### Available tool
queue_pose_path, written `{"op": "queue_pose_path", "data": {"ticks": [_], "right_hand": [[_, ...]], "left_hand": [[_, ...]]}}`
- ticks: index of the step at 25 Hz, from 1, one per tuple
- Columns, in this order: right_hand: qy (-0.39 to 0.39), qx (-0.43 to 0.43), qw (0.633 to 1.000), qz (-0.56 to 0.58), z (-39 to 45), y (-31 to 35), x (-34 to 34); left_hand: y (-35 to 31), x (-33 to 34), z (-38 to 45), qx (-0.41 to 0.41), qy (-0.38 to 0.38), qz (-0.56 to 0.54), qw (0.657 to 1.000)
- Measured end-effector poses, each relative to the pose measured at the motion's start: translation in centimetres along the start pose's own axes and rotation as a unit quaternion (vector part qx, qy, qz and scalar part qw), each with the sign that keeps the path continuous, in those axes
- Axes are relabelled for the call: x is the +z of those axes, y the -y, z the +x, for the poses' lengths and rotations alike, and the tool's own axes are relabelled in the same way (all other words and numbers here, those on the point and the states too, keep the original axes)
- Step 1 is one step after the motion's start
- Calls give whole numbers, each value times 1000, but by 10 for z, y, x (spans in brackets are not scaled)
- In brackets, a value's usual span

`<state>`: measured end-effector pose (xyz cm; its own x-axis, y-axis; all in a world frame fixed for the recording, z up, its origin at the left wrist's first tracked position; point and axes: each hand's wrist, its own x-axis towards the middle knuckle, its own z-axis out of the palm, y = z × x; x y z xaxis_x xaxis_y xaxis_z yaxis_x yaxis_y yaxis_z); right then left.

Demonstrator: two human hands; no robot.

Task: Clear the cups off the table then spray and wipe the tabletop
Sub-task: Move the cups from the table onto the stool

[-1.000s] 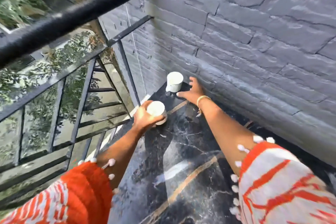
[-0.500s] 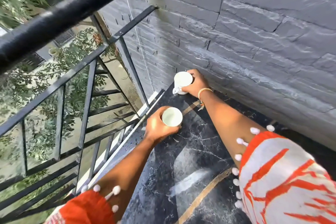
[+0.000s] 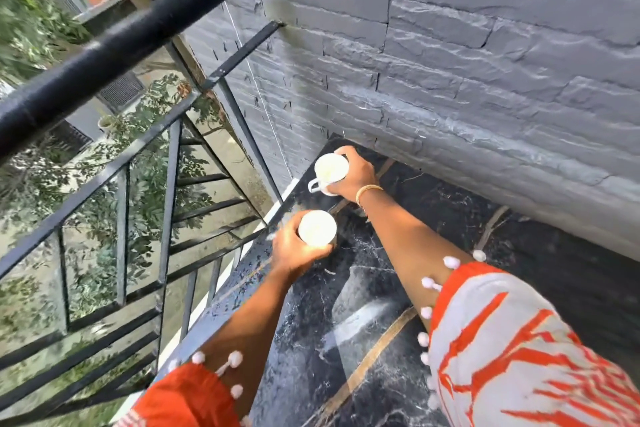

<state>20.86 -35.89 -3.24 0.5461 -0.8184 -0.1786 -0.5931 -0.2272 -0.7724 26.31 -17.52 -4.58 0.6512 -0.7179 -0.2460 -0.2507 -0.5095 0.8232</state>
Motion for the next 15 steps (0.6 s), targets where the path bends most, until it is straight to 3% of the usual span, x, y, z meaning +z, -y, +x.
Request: {"op": "queue_pose_path", "data": {"ticks": [6, 10, 15], "right_hand": [[-18, -13, 1000, 6, -71, -27, -7], [-11, -12, 1000, 22, -136, -45, -15], [22, -4, 1000, 8, -237, -45, -2]], "left_hand": [[7, -5, -16, -35, 3, -21, 999], [17, -18, -61, -123, -27, -186, 974], [47, -34, -157, -143, -62, -278, 948]]}}
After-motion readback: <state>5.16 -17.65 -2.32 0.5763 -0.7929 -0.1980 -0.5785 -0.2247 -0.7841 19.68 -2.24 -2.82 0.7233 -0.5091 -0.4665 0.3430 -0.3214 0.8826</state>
